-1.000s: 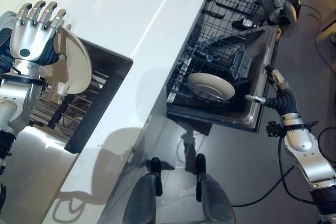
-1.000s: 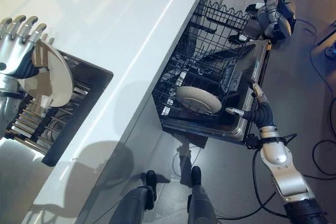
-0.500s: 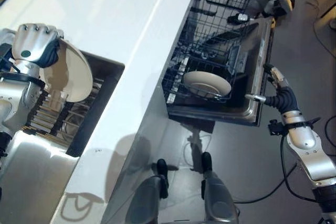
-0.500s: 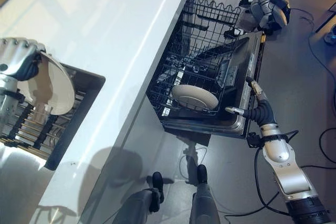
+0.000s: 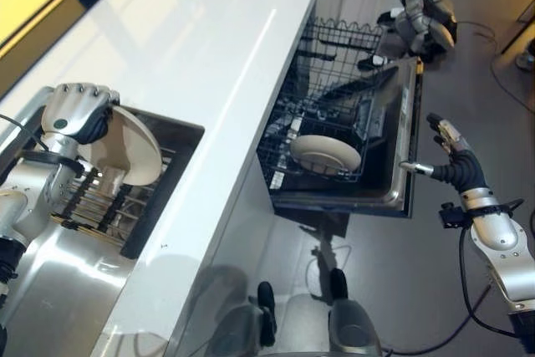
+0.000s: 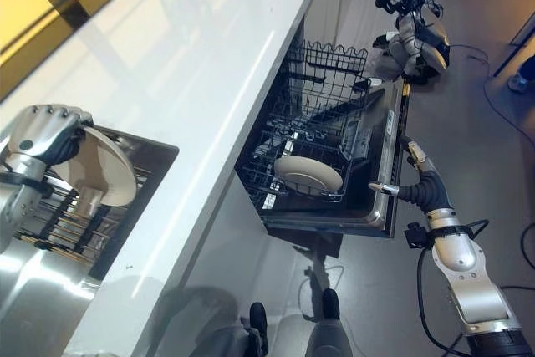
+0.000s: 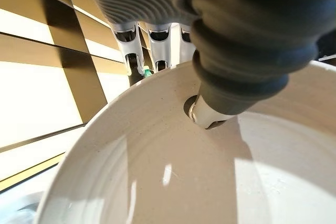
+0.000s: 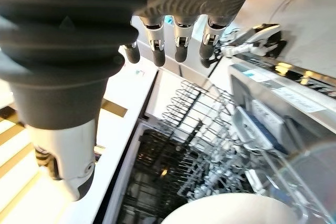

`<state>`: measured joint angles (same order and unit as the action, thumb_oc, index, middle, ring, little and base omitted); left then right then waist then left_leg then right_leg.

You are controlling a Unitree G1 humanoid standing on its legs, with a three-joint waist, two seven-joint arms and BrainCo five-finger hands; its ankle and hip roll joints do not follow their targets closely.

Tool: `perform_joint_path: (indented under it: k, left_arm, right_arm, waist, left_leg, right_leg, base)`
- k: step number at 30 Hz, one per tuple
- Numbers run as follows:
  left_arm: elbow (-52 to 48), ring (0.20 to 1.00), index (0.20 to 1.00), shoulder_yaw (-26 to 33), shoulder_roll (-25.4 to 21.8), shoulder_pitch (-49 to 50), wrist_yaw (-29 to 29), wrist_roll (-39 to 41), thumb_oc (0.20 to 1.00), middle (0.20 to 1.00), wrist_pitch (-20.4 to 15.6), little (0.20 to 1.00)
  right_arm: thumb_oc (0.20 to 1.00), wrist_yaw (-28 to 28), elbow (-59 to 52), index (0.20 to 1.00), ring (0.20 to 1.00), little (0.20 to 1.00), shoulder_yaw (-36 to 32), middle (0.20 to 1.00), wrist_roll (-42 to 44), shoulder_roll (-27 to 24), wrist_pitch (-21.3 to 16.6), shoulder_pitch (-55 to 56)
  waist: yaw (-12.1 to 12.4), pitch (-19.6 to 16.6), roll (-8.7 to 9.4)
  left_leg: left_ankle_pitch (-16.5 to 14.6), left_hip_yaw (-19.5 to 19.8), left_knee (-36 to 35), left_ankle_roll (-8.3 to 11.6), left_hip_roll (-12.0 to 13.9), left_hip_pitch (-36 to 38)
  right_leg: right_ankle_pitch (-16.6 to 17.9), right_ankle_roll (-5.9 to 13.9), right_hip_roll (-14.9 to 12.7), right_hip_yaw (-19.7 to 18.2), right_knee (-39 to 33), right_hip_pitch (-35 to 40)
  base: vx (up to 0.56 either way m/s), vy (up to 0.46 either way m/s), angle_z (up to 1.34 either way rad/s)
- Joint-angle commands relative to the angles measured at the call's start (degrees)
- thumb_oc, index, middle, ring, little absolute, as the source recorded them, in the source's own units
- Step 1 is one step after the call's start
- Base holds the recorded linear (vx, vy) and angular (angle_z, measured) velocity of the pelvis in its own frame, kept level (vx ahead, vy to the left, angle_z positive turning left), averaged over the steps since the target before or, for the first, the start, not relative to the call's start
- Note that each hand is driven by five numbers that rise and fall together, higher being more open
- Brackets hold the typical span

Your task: Pick up plates and place into dishwasher.

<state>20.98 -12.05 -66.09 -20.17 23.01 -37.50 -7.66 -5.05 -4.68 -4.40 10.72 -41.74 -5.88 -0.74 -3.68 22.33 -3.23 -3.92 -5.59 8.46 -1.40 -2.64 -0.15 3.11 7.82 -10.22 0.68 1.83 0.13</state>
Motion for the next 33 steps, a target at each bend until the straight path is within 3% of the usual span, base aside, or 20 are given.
perform_joint_path:
  k: [1, 12, 15, 21, 27, 33]
  left_arm:
    - [-0.08, 0.200, 0.200, 5.13, 0.57, 5.25, 1.37, 1.43, 0.200, 0.200, 0.34, 0.200]
    - [-1.32, 0.200, 0.200, 16.48, 2.39, 14.36, 7.34, 2.26, 0.200, 0.200, 1.34, 0.200]
    - [-2.44, 0.200, 0.200, 19.05, 3.72, 16.72, 9.21, 3.48, 0.200, 0.200, 3.20, 0.200]
    - [-1.70, 0.200, 0.200, 24.93, 8.12, 19.86, 14.32, 13.45, 0.200, 0.200, 4.77, 0.200]
    - [-1.86, 0.200, 0.200, 28.26, 13.42, 21.15, 14.69, 20.69, 0.200, 0.200, 5.10, 0.200]
    - [-1.26, 0.200, 0.200, 30.83, 17.83, 21.55, 20.20, 29.05, 0.200, 0.200, 2.00, 0.200]
  right_arm:
    - [1.000, 0.72, -3.50, 1.000, 1.000, 1.000, -3.30, 1.000, 0.01, -2.02, -2.47, 1.33]
    - [1.000, 2.10, -5.45, 1.000, 1.000, 1.000, -3.24, 1.000, 0.19, -0.09, -0.70, 2.07]
    - [1.000, 2.44, -5.84, 1.000, 1.000, 1.000, -3.40, 1.000, 0.28, 0.50, -0.19, 2.11]
    - [1.000, 2.64, -6.16, 1.000, 1.000, 1.000, -3.06, 1.000, -0.28, 2.10, 0.12, 2.46]
    - [1.000, 2.12, -6.86, 1.000, 1.000, 1.000, -2.70, 1.000, -1.07, 3.76, 1.05, 2.75]
    - [1.000, 2.44, -6.63, 1.000, 1.000, 1.000, -2.37, 1.000, -1.83, 4.70, 0.61, 3.28]
  waist:
    - [1.72, -6.60, 1.60]
    - [4.13, -12.41, 1.13]
    - [4.65, -13.45, 1.30]
    - [5.35, -14.43, 2.00]
    - [5.57, -15.15, 2.67]
    - [5.43, -15.36, 3.03]
  left_leg:
    - [2.56, 2.92, -1.65, -0.29, -2.07, -0.59]
    - [4.04, 5.72, -7.66, 0.31, -1.57, 4.72]
    - [4.43, 6.42, -8.92, 0.21, -1.55, 5.60]
    - [4.37, 7.33, -9.82, -0.09, -1.66, 6.72]
    - [4.37, 7.58, -10.67, -0.28, -1.73, 7.44]
    - [4.24, 7.48, -10.97, -0.41, -1.71, 7.78]
  right_leg:
    - [-0.04, 0.91, 0.51, 0.33, 3.54, -1.06]
    - [-1.52, 0.29, 1.40, 4.18, 2.96, 2.44]
    - [-1.61, 0.15, 1.67, 4.78, 3.37, 2.65]
    - [-1.58, 0.14, 1.71, 5.44, 4.19, 2.90]
    - [-1.33, 0.27, 1.79, 5.59, 4.47, 3.04]
    - [-1.28, 0.25, 1.86, 5.26, 4.67, 3.04]
  base:
    - [0.01, -0.028, 0.12]
    - [-0.01, -0.016, 0.17]
    - [-0.02, -0.012, 0.14]
    - [-0.01, -0.011, 0.13]
    - [0.01, -0.009, 0.08]
    - [0.01, 0.004, -0.01]
